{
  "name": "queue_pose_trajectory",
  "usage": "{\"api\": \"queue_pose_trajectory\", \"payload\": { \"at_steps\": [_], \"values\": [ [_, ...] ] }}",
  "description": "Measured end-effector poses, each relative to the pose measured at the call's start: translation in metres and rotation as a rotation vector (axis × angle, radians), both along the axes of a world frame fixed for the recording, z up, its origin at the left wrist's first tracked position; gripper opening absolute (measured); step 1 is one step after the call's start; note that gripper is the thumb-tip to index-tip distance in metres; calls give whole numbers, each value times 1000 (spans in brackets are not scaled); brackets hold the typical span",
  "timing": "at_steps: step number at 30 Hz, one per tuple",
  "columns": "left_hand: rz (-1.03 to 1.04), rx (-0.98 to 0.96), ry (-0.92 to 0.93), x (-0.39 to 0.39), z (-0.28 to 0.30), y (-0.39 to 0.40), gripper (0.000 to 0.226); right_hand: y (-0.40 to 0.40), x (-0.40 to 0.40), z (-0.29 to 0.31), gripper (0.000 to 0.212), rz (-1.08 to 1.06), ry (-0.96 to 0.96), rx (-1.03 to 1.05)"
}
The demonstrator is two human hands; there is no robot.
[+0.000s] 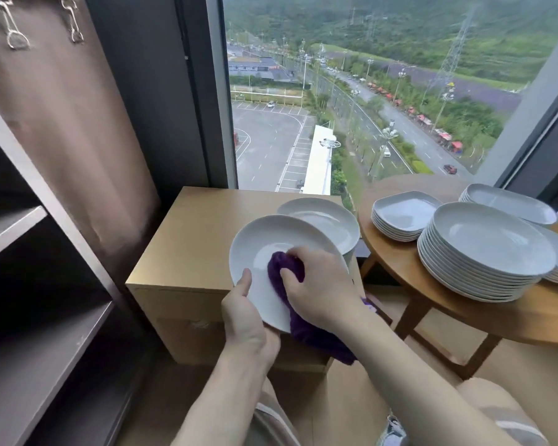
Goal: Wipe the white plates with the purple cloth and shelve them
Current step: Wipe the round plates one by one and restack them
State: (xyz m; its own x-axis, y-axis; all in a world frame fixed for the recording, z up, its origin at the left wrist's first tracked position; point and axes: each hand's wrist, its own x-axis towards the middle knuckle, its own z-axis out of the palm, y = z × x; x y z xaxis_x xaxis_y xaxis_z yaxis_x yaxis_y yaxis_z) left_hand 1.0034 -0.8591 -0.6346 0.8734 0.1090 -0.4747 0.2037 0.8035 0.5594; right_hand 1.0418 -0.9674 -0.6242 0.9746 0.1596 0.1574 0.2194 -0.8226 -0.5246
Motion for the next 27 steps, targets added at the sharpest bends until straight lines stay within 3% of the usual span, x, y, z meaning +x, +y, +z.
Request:
{"api": "queue_pose_trajectory", "payload": {
  "at_steps": [3, 5, 14, 18, 23, 27],
  "values": [
    [29, -52, 25, 6, 2, 16, 46, -13, -16, 1, 66, 233, 146, -125],
    [28, -70, 18, 7, 3, 20, 44, -20, -17, 3, 74, 286, 155, -151],
    [-19, -126, -69, 9, -3, 15, 45, -1, 4, -1, 61, -24, -116, -206],
    [-88, -92, -106, 6, -2, 8, 45, 5, 33, 6, 58, -234, -125, -83],
    [-101, -160, -180, 14, -4, 11, 50, 32, 27, 4, 55, -20, -99, 116],
    [19, -312, -171, 19, -8, 13, 47, 49, 8, 6, 51, 205, -32, 43]
  ]
}}
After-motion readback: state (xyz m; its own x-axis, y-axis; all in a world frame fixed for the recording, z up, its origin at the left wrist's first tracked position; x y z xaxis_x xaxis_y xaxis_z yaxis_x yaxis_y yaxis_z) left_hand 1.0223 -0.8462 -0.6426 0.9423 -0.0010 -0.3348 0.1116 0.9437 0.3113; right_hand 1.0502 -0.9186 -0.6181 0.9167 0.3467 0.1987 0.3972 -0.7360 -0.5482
